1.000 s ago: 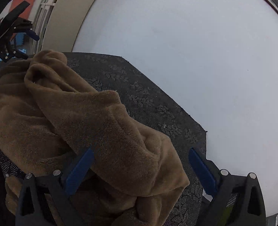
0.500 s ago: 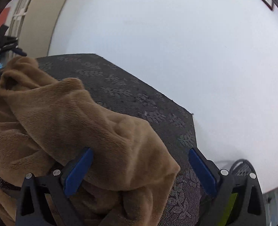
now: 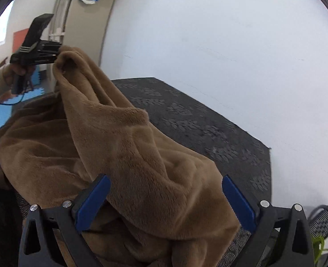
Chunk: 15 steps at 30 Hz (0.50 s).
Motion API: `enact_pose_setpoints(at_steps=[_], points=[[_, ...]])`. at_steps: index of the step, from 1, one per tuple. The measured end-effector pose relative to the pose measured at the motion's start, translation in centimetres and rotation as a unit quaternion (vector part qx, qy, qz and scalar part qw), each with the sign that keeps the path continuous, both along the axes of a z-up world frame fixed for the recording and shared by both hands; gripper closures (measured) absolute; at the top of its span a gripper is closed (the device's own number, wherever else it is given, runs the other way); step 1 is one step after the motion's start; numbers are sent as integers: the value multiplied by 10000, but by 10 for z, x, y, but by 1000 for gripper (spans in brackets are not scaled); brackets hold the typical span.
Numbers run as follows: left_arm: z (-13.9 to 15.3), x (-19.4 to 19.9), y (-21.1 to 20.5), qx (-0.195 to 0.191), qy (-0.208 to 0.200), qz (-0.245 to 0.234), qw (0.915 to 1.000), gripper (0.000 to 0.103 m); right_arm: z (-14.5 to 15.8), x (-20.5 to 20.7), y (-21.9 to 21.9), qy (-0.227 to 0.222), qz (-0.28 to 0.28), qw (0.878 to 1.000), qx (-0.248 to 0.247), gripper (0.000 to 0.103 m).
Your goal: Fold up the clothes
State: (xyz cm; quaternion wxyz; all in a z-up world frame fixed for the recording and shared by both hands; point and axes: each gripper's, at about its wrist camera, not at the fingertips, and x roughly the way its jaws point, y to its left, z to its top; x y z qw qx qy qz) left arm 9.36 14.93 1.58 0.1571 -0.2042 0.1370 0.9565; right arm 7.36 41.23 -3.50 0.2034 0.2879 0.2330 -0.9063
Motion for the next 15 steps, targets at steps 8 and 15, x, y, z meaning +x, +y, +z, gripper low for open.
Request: enact_pose_setpoints(at_steps=[8, 15], points=[[11, -19, -19, 617, 54, 315, 9976, 87, -30, -41, -5, -806, 226, 9956, -422, 5], [36, -25, -28, 1123, 341, 668, 9908, 87, -9, -16, -13, -417, 34, 9928, -1124, 76]])
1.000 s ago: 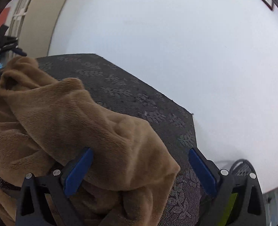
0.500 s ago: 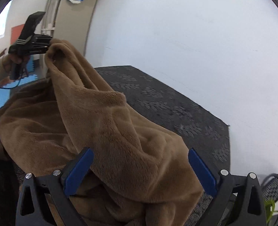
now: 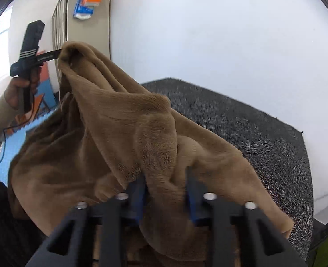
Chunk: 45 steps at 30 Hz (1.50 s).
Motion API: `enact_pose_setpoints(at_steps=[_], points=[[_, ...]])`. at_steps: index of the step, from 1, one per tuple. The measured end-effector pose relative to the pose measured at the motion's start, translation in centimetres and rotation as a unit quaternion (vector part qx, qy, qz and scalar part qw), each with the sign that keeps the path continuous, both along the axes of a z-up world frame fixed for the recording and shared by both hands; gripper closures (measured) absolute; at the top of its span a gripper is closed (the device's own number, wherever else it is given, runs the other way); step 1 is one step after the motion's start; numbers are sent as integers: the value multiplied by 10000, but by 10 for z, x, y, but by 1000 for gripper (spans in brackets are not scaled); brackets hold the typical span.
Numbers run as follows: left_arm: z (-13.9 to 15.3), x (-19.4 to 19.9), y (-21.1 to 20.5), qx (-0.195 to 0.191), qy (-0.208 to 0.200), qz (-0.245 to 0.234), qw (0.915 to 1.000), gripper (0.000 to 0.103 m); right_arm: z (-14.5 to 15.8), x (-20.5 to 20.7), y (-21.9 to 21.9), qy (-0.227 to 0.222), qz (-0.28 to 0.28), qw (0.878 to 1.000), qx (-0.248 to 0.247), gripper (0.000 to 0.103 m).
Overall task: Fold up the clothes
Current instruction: 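Lift the blanket high with both grippers to stretch it open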
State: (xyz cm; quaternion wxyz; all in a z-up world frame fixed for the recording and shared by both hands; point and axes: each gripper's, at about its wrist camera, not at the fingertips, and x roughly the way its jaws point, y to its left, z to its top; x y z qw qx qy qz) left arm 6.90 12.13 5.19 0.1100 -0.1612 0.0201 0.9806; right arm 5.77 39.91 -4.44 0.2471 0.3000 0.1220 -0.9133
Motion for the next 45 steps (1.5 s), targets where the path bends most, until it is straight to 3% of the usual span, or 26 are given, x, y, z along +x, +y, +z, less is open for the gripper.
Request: enact_pose_setpoints(at_steps=[4, 6, 8, 9, 10, 16, 23, 24, 26, 27, 28, 32, 34, 35, 40, 45], points=[[24, 8, -6, 281, 314, 79, 9991, 87, 20, 21, -8, 588, -307, 9977, 157, 77], [38, 15, -7, 323, 514, 104, 9981, 87, 24, 30, -10, 595, 28, 9982, 74, 73], [52, 24, -8, 293, 729, 106, 9968, 87, 23, 36, -13, 583, 207, 9980, 124, 39], [60, 29, -8, 266, 851, 114, 9960, 87, 23, 37, -13, 585, 257, 9979, 118, 17], [68, 34, -9, 240, 971, 120, 9949, 87, 24, 34, -11, 597, 245, 9979, 65, 13], [113, 54, -2, 67, 1565, 17, 9877, 87, 33, 23, -12, 716, 353, 9962, -345, 13], [138, 65, 19, -183, 1932, -177, 9808, 86, 21, 18, -59, 804, 1097, 9907, 38, 13], [140, 68, 21, -183, 1965, -195, 9801, 86, 13, 13, -67, 760, 1045, 9914, 229, 14], [143, 73, 21, -193, 2006, -192, 9793, 86, -4, 1, -77, 603, 897, 9933, 400, 43], [143, 74, 21, -221, 2011, -152, 9792, 84, -8, -6, -76, 489, 764, 9954, 310, 80], [143, 75, 21, -250, 2016, -111, 9791, 84, -8, -9, -72, 460, 606, 9970, 139, 88], [147, 74, 12, -264, 2048, 122, 9784, 84, 27, 1, -40, 1098, -230, 9921, -555, 88], [152, 70, 5, -140, 2088, 183, 9777, 84, 56, 15, -20, 1726, -876, 9783, -742, 88], [154, 68, 2, -77, 2117, 190, 9771, 84, 74, 25, -10, 2157, -1224, 9657, -764, 88], [171, 87, 17, 30, 2481, -110, 9687, 84, 151, 75, 22, 3952, -2415, 8823, -836, 88], [197, 135, 29, 90, 3067, -436, 9508, 84, 212, 131, 20, 5026, -2820, 8138, -752, 88]])
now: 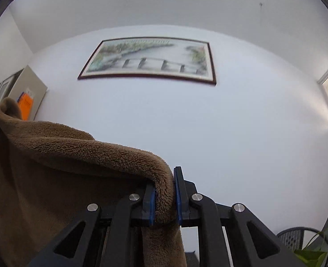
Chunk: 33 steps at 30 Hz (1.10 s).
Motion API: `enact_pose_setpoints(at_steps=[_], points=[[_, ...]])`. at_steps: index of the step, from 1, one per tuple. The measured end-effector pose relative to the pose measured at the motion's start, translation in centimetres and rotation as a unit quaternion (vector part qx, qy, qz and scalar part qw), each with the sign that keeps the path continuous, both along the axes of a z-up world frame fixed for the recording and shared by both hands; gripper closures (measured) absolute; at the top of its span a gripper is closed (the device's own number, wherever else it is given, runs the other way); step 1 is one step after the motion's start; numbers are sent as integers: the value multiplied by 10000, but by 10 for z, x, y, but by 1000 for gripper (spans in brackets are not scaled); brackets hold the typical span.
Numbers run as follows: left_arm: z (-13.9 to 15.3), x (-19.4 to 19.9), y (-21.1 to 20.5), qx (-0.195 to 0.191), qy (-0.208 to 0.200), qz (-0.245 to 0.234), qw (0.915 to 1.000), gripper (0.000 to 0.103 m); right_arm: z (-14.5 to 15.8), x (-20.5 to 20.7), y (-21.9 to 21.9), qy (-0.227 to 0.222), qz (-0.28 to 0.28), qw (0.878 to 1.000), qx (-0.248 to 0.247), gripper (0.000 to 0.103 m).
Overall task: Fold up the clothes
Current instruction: 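Lift the blanket high with both grippers to stretch it open, then lower the held blanket toward the cushion with both grippers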
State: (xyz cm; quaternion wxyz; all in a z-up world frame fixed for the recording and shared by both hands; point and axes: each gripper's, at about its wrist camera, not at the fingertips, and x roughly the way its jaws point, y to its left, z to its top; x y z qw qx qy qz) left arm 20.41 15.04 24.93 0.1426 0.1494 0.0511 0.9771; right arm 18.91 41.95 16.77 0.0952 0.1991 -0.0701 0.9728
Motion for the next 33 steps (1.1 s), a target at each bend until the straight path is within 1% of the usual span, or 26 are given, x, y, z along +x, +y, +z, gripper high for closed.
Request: enact_pose_setpoints(at_steps=[4, 5, 7, 9, 11, 15, 17, 18, 21, 23, 25, 26, 28, 29, 31, 33], points=[[26, 44, 10, -96, 608, 16, 9981, 84, 46, 67, -19, 753, -363, 9964, 151, 88], [35, 51, 10, -116, 736, 52, 9972, 84, 57, 77, -27, 927, -458, 9944, 231, 88], [50, 63, 7, -168, 995, 166, 9948, 84, 77, 109, -43, 1277, -678, 9887, 400, 88], [60, 73, -4, -216, 1255, 307, 9914, 84, 95, 133, -45, 1565, -879, 9820, 581, 88], [63, 78, -18, -205, 1424, 334, 9890, 83, 108, 150, -52, 1733, -958, 9776, 718, 88], [70, 89, -29, -157, 1530, 313, 9876, 82, 125, 166, -61, 1777, -1062, 9738, 943, 88], [67, 85, -31, -197, 1497, 373, 9878, 80, 122, 164, -65, 1668, -1173, 9732, 1065, 88], [64, 80, -30, -224, 1417, 413, 9888, 78, 119, 162, -67, 1606, -1215, 9731, 1115, 88], [53, 52, -23, -281, 933, 448, 9942, 73, 104, 144, -68, 1228, -1307, 9762, 1224, 88], [43, 27, -15, -363, 565, 552, 9962, 68, 89, 122, -67, 833, -1339, 9792, 1279, 88], [29, -4, 4, -564, 260, 776, 9950, 65, 71, 92, -64, 409, -1369, 9812, 1299, 88], [21, -19, 23, -658, 84, 854, 9941, 64, 61, 75, -62, 205, -1400, 9814, 1300, 88], [8, -60, 22, -776, -333, 896, 9924, 64, 41, 38, -57, -201, -1460, 9805, 1296, 88], [2, -80, 22, -838, -537, 921, 9908, 64, 30, 10, -51, -399, -1488, 9796, 1289, 88], [-14, -122, 20, -1097, -802, 1150, 9840, 62, 7, -45, -40, -797, -1545, 9765, 1277, 88], [-30, -162, 11, -1220, -1059, 1345, 9777, 58, -22, -90, -32, -1224, -1613, 9703, 1324, 88]])
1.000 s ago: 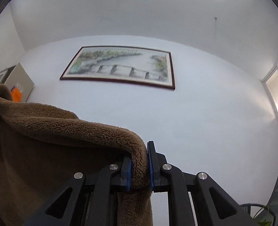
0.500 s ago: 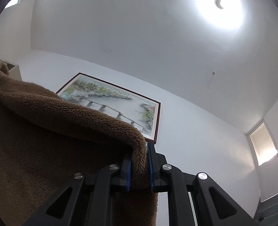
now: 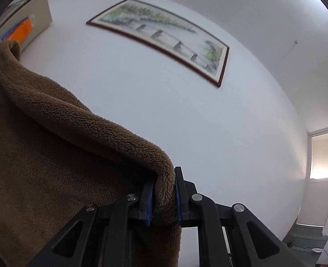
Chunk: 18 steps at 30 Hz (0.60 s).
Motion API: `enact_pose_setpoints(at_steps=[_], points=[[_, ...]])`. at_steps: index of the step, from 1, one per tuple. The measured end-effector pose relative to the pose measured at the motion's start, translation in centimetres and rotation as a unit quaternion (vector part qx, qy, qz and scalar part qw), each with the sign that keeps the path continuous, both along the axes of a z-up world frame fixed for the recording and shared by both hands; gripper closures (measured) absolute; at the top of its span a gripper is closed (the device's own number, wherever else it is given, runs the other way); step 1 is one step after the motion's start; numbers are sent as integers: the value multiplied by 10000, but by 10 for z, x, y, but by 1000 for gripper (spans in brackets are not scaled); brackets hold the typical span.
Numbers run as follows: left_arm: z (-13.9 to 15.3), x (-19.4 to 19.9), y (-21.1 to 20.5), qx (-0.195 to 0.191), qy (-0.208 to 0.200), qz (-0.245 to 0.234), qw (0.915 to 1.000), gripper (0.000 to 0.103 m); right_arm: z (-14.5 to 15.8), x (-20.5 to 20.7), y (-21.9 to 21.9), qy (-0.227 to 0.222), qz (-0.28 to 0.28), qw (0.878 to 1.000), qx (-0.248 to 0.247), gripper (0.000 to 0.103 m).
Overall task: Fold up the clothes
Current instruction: 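Lower the held blanket toward the cushion with both grippers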
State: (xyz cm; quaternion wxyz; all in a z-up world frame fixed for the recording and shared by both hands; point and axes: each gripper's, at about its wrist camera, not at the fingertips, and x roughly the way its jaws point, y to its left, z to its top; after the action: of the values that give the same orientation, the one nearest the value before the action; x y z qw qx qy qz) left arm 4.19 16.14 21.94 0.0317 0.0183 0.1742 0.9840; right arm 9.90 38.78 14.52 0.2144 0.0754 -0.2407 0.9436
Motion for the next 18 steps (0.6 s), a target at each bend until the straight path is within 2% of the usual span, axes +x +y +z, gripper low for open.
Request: enact_pose_setpoints(at_steps=[4, 8, 10, 18], points=[[-39, -97, -32, 169, -970, 171, 9950, 58, -43, -89, 9, -859, -77, 9961, -206, 88], [-94, -182, -44, 81, -1768, 402, 9834, 58, -105, -160, 29, -1641, -186, 9852, -466, 88], [-124, -221, -45, 45, -2190, 462, 9746, 58, -138, -185, 39, -1985, -283, 9784, -505, 88], [-220, -319, -44, -173, -3245, 712, 9430, 58, -239, -267, 62, -3110, -460, 9473, -614, 88]])
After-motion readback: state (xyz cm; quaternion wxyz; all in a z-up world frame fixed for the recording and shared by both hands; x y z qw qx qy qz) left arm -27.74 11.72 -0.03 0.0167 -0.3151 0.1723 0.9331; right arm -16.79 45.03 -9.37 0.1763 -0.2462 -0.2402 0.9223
